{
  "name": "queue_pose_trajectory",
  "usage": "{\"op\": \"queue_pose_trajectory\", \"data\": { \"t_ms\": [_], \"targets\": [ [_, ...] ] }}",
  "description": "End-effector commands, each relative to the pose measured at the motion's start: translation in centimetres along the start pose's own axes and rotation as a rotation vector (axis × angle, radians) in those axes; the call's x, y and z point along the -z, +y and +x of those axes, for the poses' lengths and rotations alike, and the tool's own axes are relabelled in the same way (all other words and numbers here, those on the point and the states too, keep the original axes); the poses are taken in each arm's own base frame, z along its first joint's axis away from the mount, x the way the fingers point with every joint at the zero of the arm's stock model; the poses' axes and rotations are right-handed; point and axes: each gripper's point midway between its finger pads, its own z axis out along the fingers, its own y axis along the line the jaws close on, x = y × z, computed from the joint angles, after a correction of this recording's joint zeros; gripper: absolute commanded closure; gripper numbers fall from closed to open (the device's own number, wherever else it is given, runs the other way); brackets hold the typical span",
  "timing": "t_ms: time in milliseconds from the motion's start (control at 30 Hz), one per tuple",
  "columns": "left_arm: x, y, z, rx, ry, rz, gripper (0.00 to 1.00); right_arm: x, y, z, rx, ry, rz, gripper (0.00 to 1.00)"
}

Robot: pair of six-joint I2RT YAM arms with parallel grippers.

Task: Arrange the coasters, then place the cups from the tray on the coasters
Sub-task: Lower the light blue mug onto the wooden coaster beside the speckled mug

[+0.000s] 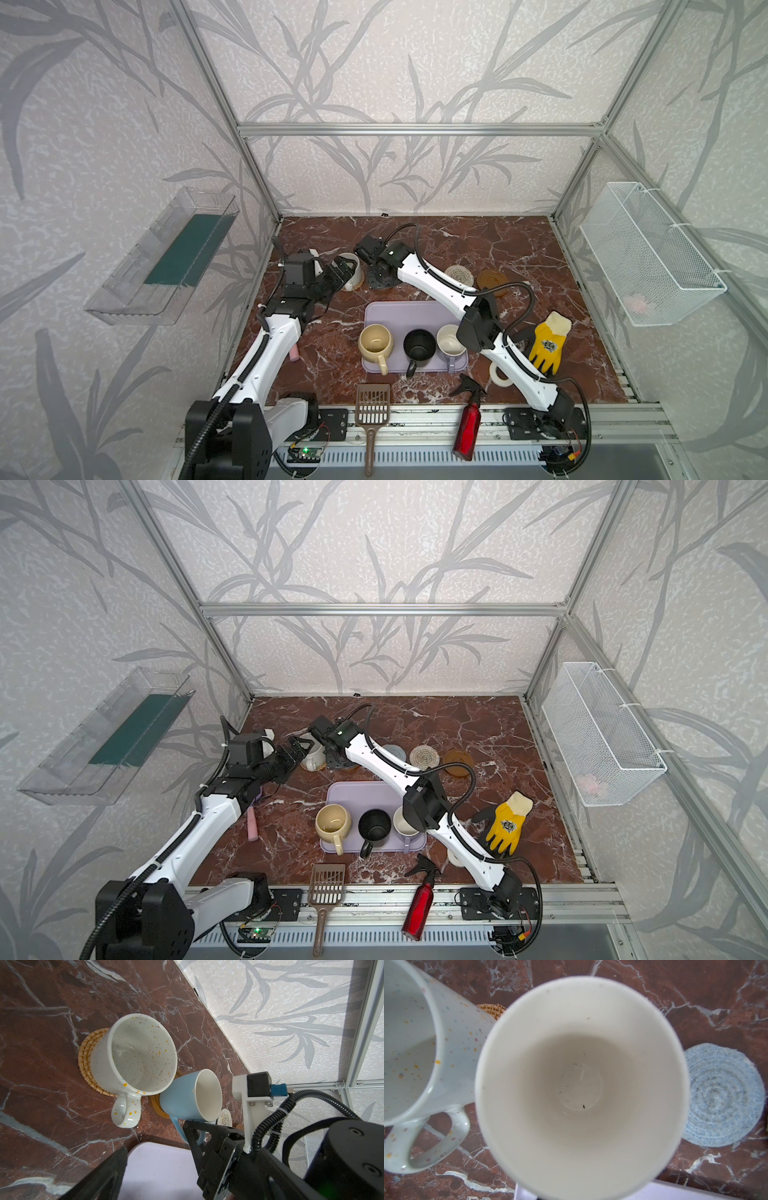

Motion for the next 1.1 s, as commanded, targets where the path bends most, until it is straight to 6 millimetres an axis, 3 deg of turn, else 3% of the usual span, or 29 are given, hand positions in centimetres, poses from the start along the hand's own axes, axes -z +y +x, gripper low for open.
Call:
{"op": "queue_pose_trajectory", "data": {
  "t_ms": [0,300,767,900,1067],
  "targets": [
    [-0.1,0.1,0.0,0.014,-0.002,0.008,0.01,0.6,0.4,-1.6,-0.019,-0.053,-0.021,0.86],
    [0.0,-0.1,0.0,0.02,-0.004,0.017,0.01,0.8,0.4,-1.6,-0.023,-0.052,-0.024,0.72],
    [0.5,-0.2,0.0,0.013,-0.008,0.016,0.01,1.4,0.6,-1.7,-0.032,-0.056,-0.036,0.7],
    [0.6,-0.4,0.1,0.01,-0.006,0.025,0.01,2.5,0.6,-2.1,-0.03,-0.071,-0.044,0.69],
    [0.9,-1.0,0.1,0.007,-0.005,0.052,0.01,3.6,0.8,-2.5,-0.025,-0.093,-0.055,0.6]
  ]
}}
